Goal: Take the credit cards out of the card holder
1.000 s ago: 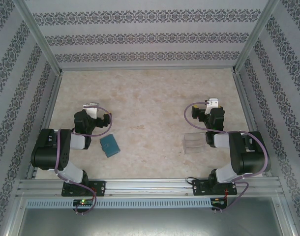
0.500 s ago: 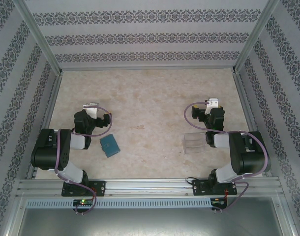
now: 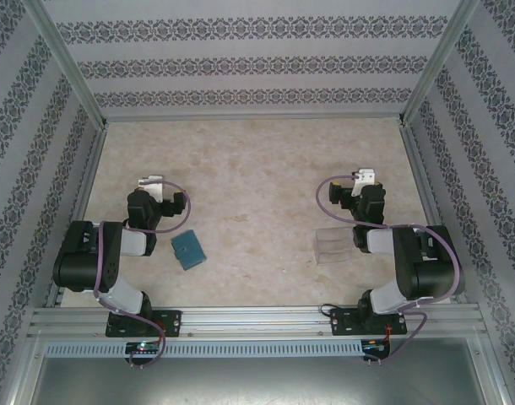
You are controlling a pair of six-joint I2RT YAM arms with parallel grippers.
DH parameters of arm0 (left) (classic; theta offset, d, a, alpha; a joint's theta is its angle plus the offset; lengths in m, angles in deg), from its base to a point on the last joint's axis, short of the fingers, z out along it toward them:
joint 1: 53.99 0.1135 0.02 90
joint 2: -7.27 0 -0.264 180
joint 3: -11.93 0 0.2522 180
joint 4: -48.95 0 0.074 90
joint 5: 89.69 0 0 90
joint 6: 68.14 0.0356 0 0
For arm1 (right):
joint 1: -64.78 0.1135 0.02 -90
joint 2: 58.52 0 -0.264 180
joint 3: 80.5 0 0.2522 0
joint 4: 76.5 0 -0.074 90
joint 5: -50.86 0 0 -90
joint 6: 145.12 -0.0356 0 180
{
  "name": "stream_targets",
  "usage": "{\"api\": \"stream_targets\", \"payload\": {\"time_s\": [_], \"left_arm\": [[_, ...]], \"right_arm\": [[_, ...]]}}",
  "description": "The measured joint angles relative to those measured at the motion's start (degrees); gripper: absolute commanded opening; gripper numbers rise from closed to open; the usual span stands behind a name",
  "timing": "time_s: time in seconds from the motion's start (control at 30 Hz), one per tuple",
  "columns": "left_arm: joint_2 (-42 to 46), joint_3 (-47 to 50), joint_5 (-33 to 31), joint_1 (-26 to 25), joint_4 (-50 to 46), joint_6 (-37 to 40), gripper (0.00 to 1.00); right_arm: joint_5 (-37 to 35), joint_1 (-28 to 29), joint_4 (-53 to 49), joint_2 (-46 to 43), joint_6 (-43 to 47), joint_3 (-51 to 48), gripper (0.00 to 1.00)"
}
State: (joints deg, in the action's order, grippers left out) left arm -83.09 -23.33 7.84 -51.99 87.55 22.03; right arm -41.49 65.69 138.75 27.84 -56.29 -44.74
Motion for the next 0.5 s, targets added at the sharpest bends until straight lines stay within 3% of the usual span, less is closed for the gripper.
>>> {"api": "stream_targets", "payload": {"time_s": [0.2,0.37,0.5], "left_arm": [[3.6,-2.9,-4.6,-0.2,-7.1,-0.7,1.00],[9.2,-8.2,-12.1,-1.9,-18.8,-2.7,1.00],[13.8,-12.2,-16.0,-3.1,-28.7,-6.2,1.00]], "right_arm": [[-1.8,1.2,-6.1,-3.4,0.0,1.5,0.98],[-2.0,2.0,-18.3,-10.8,-0.2,6.8,0.98],[-2.3,3.4,-29.2,-16.2,-2.2,11.1,0.92]]}}
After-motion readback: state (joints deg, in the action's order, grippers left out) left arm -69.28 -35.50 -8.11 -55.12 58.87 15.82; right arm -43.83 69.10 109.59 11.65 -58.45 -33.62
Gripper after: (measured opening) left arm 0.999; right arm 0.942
